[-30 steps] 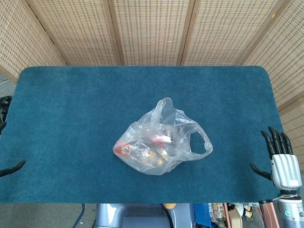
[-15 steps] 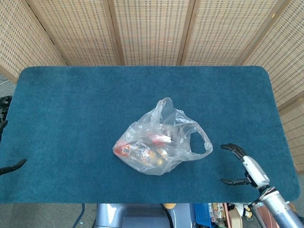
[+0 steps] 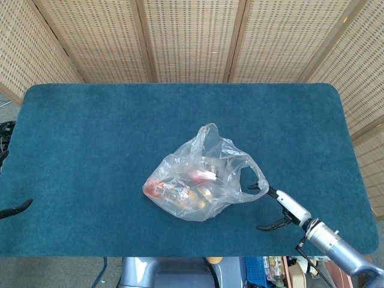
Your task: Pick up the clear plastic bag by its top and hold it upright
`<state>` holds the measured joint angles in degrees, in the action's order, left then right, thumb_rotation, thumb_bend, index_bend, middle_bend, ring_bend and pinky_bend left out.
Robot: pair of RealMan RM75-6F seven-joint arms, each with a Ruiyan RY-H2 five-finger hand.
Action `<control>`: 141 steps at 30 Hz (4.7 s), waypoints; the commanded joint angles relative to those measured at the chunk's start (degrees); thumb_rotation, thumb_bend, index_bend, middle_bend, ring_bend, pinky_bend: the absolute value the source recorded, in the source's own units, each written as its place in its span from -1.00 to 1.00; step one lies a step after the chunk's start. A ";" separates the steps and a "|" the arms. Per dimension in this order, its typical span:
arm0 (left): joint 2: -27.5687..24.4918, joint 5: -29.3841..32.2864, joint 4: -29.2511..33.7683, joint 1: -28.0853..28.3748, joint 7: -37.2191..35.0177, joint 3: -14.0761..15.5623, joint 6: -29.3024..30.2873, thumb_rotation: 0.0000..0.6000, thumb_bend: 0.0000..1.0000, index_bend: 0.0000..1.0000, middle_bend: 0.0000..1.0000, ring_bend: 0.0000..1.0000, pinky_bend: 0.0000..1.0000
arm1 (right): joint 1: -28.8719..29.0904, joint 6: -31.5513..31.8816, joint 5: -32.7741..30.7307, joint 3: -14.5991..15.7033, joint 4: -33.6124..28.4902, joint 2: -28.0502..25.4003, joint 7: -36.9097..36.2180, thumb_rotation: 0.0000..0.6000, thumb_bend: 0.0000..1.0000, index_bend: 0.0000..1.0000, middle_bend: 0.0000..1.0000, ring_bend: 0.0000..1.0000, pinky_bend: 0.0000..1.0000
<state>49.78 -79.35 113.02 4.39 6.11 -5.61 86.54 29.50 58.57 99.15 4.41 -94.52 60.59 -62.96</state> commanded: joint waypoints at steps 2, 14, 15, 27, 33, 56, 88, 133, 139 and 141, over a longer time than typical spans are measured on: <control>-0.07 0.34 -0.04 0.19 -0.10 -0.12 -0.33 1.00 -0.89 -1.00 -1.00 -1.00 -1.00 | 1.15 -1.39 -2.12 -0.98 0.01 0.78 1.81 1.00 -1.00 -0.68 -0.67 -1.00 -1.00; 0.28 1.59 -0.02 0.43 0.52 -0.59 -0.36 1.00 -0.89 -1.00 -1.00 -1.00 -1.00 | 4.55 -1.18 -2.96 -2.70 -1.56 1.91 -11.13 1.00 -1.00 -0.62 -0.61 -0.99 -1.00; 0.29 1.64 -0.02 0.45 0.56 -0.61 -0.38 1.00 -0.89 -1.00 -1.00 -1.00 -1.00 | 4.88 -0.84 -2.94 -2.92 -1.75 1.85 -13.54 1.00 -1.00 -0.61 -0.59 -0.99 -1.00; 0.59 2.39 -0.05 0.58 0.95 -0.93 -0.28 1.00 -0.88 -1.00 -1.00 -1.00 -1.00 | 9.04 -0.19 -3.25 -4.14 -0.93 2.34 -39.07 1.00 -1.00 -0.58 -0.56 -0.97 -1.00; 0.51 2.72 -0.17 0.72 0.73 -1.03 -0.58 1.00 -0.88 -1.00 -1.00 -1.00 -1.00 | 10.99 -1.37 -4.05 -4.45 -1.68 2.18 -48.82 1.00 -0.97 -0.58 -0.56 -0.92 -0.84; 0.82 4.09 -0.79 2.07 0.78 -1.63 -2.50 1.00 -0.84 -1.00 -1.00 -1.00 -1.00 | 19.04 -2.91 -2.30 -5.28 0.79 2.89 -70.81 1.00 -0.65 -0.25 0.01 -0.25 -0.14; 31.08 -25.56 -60.06 43.07 -26.37 -4.99 -16.22 1.00 -0.61 -0.46 -1.00 -1.00 -1.00 | 23.91 -6.36 -1.93 -3.51 3.01 -0.73 -67.90 1.00 -0.62 -0.23 0.03 -0.25 -0.12; 70.57 -13.23 -102.22 68.25 -27.74 -5.19 -25.70 1.00 -0.10 -0.06 -1.00 -1.00 -0.94 | 25.75 -0.52 0.30 1.40 14.33 1.66 -79.47 1.00 -0.62 -0.22 0.03 -0.23 -0.12; 71.94 -8.72 -101.92 68.88 -29.86 -8.42 -22.76 1.00 -0.11 -0.07 -1.00 -1.00 -0.93 | 25.67 -0.29 -0.09 1.68 13.98 1.48 -78.87 1.00 -0.62 -0.22 0.03 -0.23 -0.12; 72.02 -6.92 -101.52 69.14 -31.45 -9.90 -21.82 1.00 -0.11 -0.13 -1.00 -1.00 -0.93 | 25.65 -0.22 -0.20 1.73 13.88 1.46 -78.64 1.00 -0.62 -0.22 0.03 -0.23 -0.12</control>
<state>121.48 -87.76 11.15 73.20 -23.98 -14.18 63.70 55.16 58.32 98.97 6.13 -80.61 62.06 -141.65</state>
